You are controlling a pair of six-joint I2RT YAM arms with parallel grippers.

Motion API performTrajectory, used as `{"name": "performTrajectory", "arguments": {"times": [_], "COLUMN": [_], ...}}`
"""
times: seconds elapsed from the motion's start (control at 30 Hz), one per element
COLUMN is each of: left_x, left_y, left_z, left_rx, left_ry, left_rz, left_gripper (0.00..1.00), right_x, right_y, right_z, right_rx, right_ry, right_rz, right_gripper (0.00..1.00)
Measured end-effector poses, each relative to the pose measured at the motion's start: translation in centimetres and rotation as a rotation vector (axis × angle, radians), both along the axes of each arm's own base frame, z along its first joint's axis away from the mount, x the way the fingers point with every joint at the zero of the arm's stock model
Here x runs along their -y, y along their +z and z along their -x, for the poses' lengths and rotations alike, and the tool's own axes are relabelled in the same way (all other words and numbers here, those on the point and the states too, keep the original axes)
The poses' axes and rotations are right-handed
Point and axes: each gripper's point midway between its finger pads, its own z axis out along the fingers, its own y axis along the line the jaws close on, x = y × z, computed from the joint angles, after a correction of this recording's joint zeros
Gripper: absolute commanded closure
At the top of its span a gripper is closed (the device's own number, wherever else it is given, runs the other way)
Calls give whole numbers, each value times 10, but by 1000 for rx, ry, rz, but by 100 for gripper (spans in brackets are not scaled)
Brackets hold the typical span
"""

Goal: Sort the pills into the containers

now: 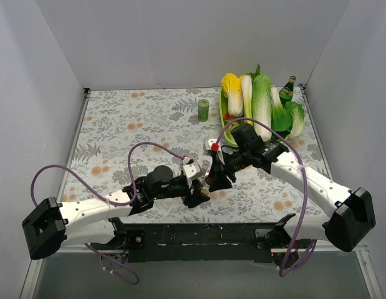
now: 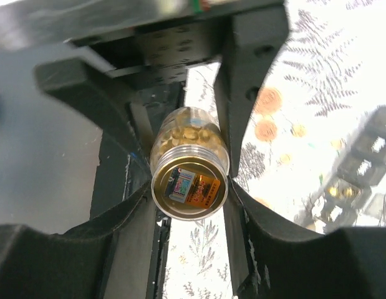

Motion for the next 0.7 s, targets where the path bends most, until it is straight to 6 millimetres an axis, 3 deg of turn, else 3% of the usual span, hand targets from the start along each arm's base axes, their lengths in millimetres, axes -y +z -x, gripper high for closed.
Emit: {"name": "performTrajectory", "arguments": {"times": [0.1,0.2,0.23,0.27,0.33,0.4,0.57,0.7], "left_x": [-2,-4,-5,-5,-5,-5,-16,-21], "left_y": [-10,-18,-20,-22,-18,-5,18,26], "left_z": [-22,-40,-44,-47,-54,-60,-45,-18], "left_rx": [45,79,86,91,106,124,144,124], "left_ry": [102,187,206,219,255,283,245,137], "left_rz": [-40,-68,-78,-84,-66,-15,102,145], "left_gripper": [100,100,100,100,100,100,100,100], "right_x": [-3,-5,-6,-6,-6,-6,4,14], "right_y": [-10,-18,-21,-22,-20,-10,21,35], "right_z": [-19,-36,-39,-42,-43,-44,-50,-36], "right_rx": [-63,-114,-130,-140,-158,-141,8,171], "right_ry": [-127,-203,-218,-226,-228,-209,-127,18], "right_rz": [55,86,95,99,99,78,-3,-72], "right_gripper": [64,49,32,26,17,13,10,9]}}
